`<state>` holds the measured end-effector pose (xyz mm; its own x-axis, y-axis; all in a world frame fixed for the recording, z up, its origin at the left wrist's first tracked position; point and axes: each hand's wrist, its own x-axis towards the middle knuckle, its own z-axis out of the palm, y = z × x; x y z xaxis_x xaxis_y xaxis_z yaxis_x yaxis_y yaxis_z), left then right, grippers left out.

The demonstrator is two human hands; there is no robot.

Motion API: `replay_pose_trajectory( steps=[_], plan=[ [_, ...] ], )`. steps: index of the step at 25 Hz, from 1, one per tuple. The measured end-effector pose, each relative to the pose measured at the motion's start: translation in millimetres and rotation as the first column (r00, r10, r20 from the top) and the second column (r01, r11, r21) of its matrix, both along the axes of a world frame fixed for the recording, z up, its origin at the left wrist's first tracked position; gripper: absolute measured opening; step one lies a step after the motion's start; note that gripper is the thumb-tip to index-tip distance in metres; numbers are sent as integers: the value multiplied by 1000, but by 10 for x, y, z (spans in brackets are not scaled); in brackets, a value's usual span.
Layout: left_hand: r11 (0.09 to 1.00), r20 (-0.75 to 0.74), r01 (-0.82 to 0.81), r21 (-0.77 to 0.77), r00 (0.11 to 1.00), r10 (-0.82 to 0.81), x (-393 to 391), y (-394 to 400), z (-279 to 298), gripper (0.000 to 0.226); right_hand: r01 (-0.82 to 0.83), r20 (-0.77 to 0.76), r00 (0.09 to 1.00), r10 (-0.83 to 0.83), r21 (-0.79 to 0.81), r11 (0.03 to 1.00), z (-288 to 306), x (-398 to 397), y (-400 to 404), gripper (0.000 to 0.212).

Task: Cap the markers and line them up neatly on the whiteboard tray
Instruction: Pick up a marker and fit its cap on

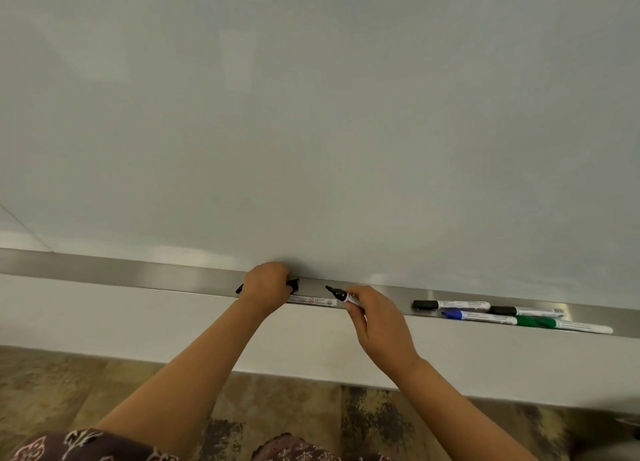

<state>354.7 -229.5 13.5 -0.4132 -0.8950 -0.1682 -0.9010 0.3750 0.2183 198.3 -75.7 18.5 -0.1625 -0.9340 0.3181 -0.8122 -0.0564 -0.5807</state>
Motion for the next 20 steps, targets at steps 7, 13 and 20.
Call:
replay_pose_trajectory(
  steps=[7, 13, 20],
  plan=[
    [997, -176, -17, -69, 984, 5, 21, 27, -5, 10, 85, -102, 992, -74, 105, 991, 8, -19, -129, 20],
    [918, -686, -22, 396, 657, 312, 95, 120, 183, 14, 120, -142, 985, -101, 134, 984, 7, -19, -222, 18],
    [864, -752, 110, 491, 554, 357, 79, 196, 270, 22, 108, -186, 979, -80, 143, 984, 32, -42, -286, 21]
  ],
)
